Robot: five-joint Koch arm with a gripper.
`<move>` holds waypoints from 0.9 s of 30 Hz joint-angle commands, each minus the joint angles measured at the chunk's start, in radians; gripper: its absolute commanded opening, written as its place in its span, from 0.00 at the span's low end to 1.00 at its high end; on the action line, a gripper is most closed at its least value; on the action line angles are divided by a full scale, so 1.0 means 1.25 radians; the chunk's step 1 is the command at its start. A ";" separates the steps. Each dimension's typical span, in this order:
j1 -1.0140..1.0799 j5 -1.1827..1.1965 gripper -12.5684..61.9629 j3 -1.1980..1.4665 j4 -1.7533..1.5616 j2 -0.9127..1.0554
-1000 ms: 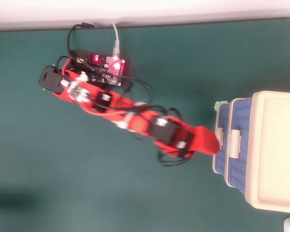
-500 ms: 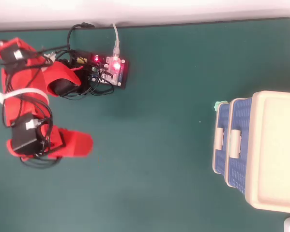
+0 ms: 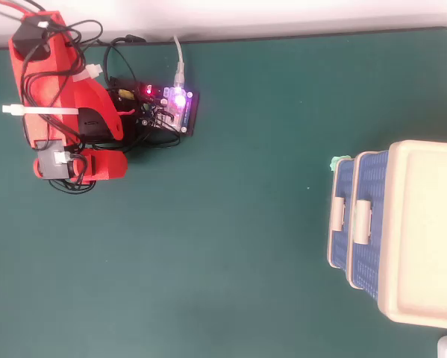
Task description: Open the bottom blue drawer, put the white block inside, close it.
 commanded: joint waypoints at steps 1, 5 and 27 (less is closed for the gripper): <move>-0.002 -0.004 0.62 0.017 0.063 0.037; 0.000 -0.004 0.63 0.022 0.148 0.049; 0.010 -0.005 0.63 0.023 0.140 0.050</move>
